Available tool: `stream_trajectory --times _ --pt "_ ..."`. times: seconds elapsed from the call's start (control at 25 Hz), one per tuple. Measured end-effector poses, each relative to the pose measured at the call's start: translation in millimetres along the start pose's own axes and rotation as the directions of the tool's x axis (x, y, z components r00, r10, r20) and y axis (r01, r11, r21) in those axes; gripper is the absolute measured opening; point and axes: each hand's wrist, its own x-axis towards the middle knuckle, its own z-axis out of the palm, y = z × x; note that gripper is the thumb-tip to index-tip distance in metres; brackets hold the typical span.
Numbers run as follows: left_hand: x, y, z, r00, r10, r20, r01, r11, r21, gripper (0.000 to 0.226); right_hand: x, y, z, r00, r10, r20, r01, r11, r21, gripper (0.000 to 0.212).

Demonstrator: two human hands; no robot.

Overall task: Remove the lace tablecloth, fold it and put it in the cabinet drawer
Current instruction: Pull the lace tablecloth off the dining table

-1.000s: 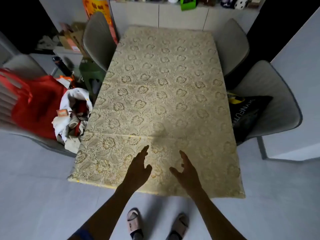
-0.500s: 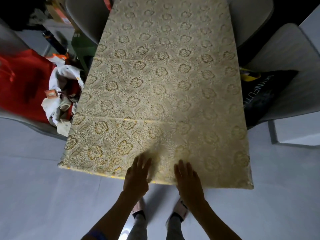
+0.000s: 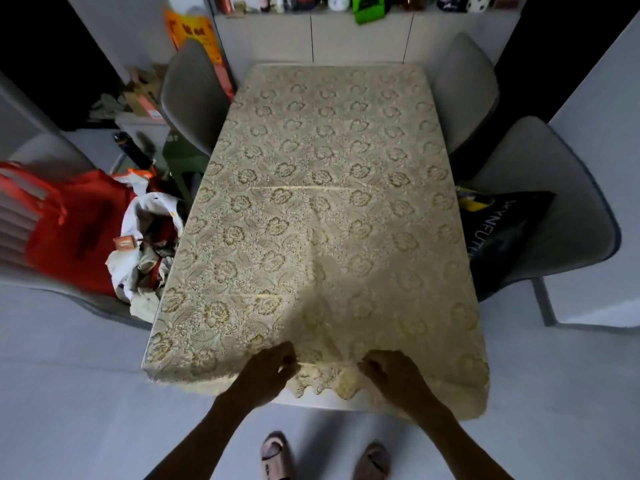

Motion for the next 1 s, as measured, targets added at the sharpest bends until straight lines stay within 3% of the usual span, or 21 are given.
stream_trajectory --times 0.2,0.28,0.36,0.4,0.48,0.56,0.6,0.64,0.72,0.8,0.88,0.92,1.0 --pt "31 53 -99 0.983 0.033 0.179 0.047 0.904 -0.424 0.020 38 -38 -102 0.983 0.017 0.181 -0.101 0.880 0.465 0.043" --pt "37 75 -121 0.991 -0.002 0.134 0.063 0.888 -0.456 0.018 50 -50 -130 0.982 0.013 0.189 -0.104 0.871 0.479 0.047" --pt "40 88 -130 0.996 0.023 0.082 0.016 0.893 -0.450 0.038 61 -57 -144 0.993 -0.013 0.117 -0.038 0.903 0.427 0.053" --pt "40 90 -131 0.996 0.020 0.092 0.017 0.924 -0.383 0.054 67 -57 -146 0.997 -0.016 0.070 -0.014 0.912 0.409 0.055" --pt "45 86 -125 0.998 0.023 0.060 -0.025 0.999 0.030 0.071 79 -53 -145 1.000 0.000 -0.011 0.005 0.909 0.416 0.058" --pt "56 74 -115 0.987 0.134 -0.093 -0.076 0.881 0.467 0.068 91 -50 -144 0.995 0.005 -0.099 0.032 0.931 0.364 0.056" --pt "64 71 -117 0.970 0.152 -0.192 -0.030 0.852 0.522 0.063 98 -50 -145 0.986 0.003 -0.164 0.054 0.938 0.341 0.055" --pt "76 66 -123 0.947 0.117 -0.299 0.039 0.882 0.470 0.055 105 -51 -148 0.973 0.019 -0.228 0.057 0.944 0.325 0.051" --pt "98 53 -143 0.883 0.019 -0.468 0.084 0.977 0.197 0.037 116 -57 -151 0.946 0.005 -0.323 0.102 0.944 0.314 0.044" --pt "118 40 -163 0.833 -0.012 -0.553 -0.032 0.997 -0.070 0.032 124 -70 -153 0.924 -0.117 -0.364 0.145 0.988 0.050 0.048" --pt "133 29 -179 0.840 -0.015 -0.542 -0.170 0.942 -0.289 0.028 133 -79 -149 0.934 -0.195 -0.298 0.125 0.963 -0.238 0.067" --pt "140 24 -185 0.867 0.016 -0.498 -0.196 0.930 -0.311 0.022 139 -81 -144 0.955 -0.158 -0.249 0.080 0.951 -0.297 0.073" --pt "155 10 -193 0.900 0.088 -0.426 -0.180 0.967 -0.180 0.009 145 -82 -129 0.983 -0.031 -0.180 -0.039 0.926 -0.375 0.068"
